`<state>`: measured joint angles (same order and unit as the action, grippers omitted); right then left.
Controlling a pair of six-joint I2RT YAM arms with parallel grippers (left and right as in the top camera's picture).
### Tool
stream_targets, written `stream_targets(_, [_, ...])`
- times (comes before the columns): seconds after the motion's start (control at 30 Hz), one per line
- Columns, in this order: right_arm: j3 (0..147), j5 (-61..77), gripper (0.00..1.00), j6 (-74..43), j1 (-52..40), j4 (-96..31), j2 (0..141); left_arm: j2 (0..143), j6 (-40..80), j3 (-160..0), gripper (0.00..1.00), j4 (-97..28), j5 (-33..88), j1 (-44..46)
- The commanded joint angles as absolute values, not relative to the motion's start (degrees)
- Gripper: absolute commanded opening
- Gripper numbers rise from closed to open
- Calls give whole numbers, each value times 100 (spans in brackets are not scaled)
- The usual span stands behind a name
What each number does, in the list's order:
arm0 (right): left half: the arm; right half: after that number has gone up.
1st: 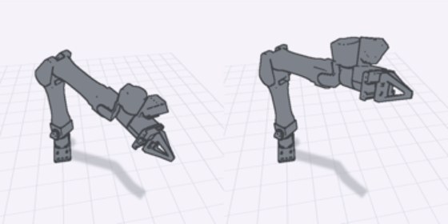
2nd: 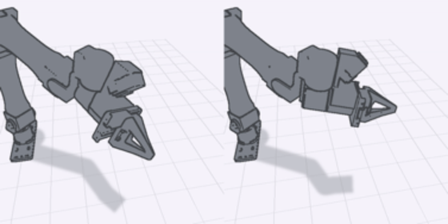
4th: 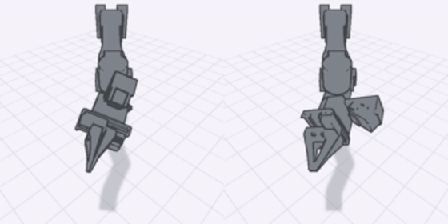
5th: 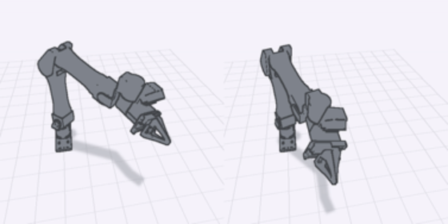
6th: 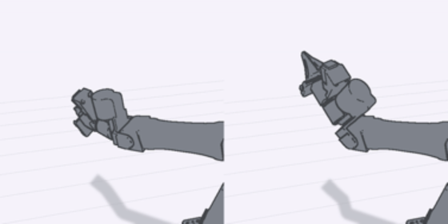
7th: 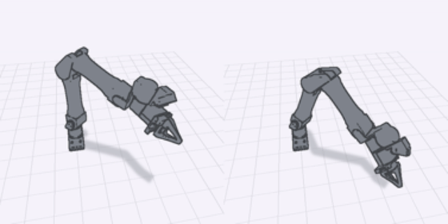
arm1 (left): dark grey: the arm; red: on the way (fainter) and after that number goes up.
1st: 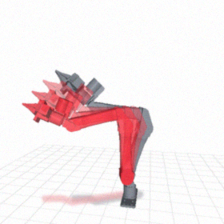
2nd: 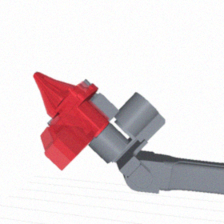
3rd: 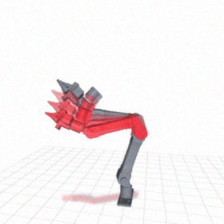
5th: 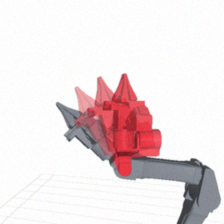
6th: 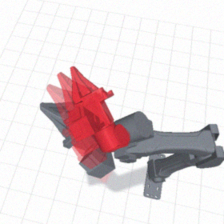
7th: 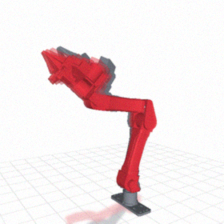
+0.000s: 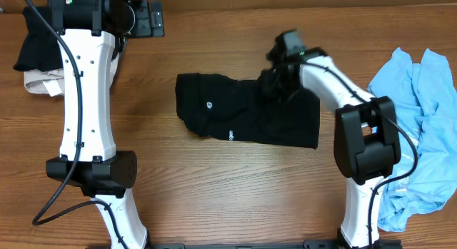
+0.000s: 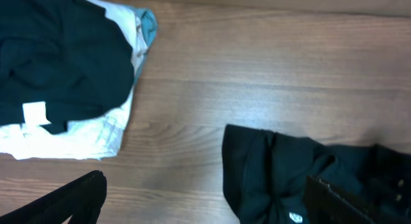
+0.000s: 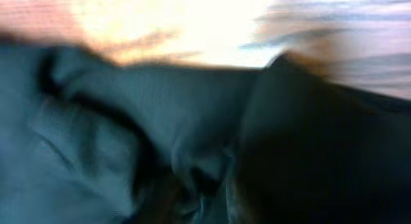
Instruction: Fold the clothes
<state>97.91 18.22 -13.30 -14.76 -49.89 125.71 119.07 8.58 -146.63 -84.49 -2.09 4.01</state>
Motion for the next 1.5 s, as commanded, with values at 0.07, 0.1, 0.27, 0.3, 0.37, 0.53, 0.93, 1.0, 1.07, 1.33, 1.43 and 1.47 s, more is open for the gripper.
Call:
stream_targets(0.07, [11000,2021,89,-1116,-1066,-5870,11793,12014,456,-14630,100,-8582,443,388])
stream_targets(0.1, [11161,2023,100,-967,-1002,-6086,11721,12053,388,-14630,100,-8637,530,388])
stream_targets(0.27, [11463,2016,100,-427,-650,-6941,11410,12551,-386,-14628,100,-9118,1155,388])
stream_targets(0.3, [11463,2018,100,-401,-574,-7118,11386,12728,-624,-14628,100,-9249,1332,388])
stream_targets(0.37, [11461,2016,100,-399,-449,-7441,11386,13052,-1140,-14628,100,-9480,1647,388])
stream_targets(0.53, [11439,1798,100,-298,-255,-7970,11402,13863,-2067,-14615,100,-9682,1863,370])
stream_targets(0.93, [11439,1481,100,-270,-213,-7964,11402,15039,-3033,-14606,100,-9679,2993,377])
stream_targets(1.0, [11439,1481,100,-270,-213,-7961,11402,15205,-3076,-14606,100,-9625,3138,377])
stream_targets(1.07, [11439,1481,100,-270,-211,-7955,11404,15321,-3076,-14606,100,-9550,3151,377])
stream_targets(1.33, [11439,1481,100,-270,-213,-7911,11424,15369,-2508,-14604,100,-9216,2519,316])
stream_targets(1.43, [11439,1481,100,-270,-213,-7850,11450,15375,-2355,-14604,100,-9122,2536,314])
stream_targets(1.47, [11439,1481,100,-270,-213,-7839,11459,15377,-2357,-14602,100,-9113,2655,333])
